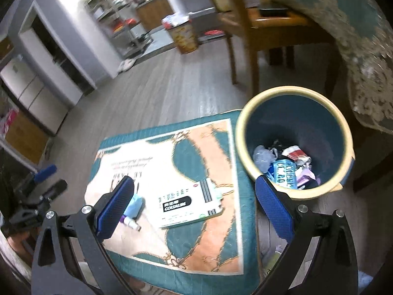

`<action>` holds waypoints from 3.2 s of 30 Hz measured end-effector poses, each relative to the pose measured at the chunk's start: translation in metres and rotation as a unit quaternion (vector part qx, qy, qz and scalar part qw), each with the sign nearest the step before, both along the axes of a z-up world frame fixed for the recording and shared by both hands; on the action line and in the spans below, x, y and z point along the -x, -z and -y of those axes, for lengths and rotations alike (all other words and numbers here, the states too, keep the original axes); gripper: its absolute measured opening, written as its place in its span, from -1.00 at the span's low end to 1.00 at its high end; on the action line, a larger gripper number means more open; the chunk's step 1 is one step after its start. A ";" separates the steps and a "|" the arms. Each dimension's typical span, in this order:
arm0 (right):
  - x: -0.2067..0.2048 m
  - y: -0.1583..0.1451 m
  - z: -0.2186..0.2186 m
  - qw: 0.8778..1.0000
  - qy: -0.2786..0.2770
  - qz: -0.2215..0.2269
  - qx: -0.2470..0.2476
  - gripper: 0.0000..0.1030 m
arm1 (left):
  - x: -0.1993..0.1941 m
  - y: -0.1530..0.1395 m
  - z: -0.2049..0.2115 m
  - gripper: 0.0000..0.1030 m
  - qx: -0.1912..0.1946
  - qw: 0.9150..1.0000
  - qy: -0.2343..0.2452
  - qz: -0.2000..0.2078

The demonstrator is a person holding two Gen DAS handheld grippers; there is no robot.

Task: Collect trash
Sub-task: 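Move both open grippers back over the cushion, then grasp the white COLTALIN medicine box with the right gripper while the left grasps the blue mask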

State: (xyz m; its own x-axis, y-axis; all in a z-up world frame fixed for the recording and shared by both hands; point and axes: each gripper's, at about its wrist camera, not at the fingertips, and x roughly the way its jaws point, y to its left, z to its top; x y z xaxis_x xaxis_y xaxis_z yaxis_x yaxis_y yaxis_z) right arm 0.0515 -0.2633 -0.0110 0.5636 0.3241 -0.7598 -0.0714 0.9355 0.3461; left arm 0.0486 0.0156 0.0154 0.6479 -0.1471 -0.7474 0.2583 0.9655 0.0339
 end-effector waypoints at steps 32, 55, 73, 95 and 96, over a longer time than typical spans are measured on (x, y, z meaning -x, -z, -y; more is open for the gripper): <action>-0.020 0.072 -0.050 0.989 -0.073 -0.055 0.118 0.88 | -0.002 0.065 -0.064 0.79 -0.024 0.995 -0.074 -0.068; -0.072 0.147 -0.071 0.981 0.035 -0.188 -0.028 0.88 | -0.011 0.076 -0.051 0.79 -0.036 0.995 -0.051 -0.083; -0.079 0.116 -0.110 0.985 -0.033 -0.113 0.130 0.51 | -0.026 0.112 -0.049 0.79 -0.027 0.988 -0.070 -0.136; -0.038 0.009 -0.042 0.996 -0.063 -0.009 0.056 0.51 | -0.032 0.135 0.058 -0.56 -0.081 0.982 0.082 -0.148; -0.038 0.007 -0.039 0.997 -0.061 -0.006 0.054 0.51 | -0.032 0.127 0.060 -0.58 -0.077 0.984 0.085 -0.138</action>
State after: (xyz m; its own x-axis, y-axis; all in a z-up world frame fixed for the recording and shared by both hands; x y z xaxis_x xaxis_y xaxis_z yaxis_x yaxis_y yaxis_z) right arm 0.0893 -0.2245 -0.0184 0.5154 0.3065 -0.8003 -0.1842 0.9516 0.2459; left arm 0.0807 -0.0440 -0.1118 0.3929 -0.1067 -0.9134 0.4356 0.8963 0.0827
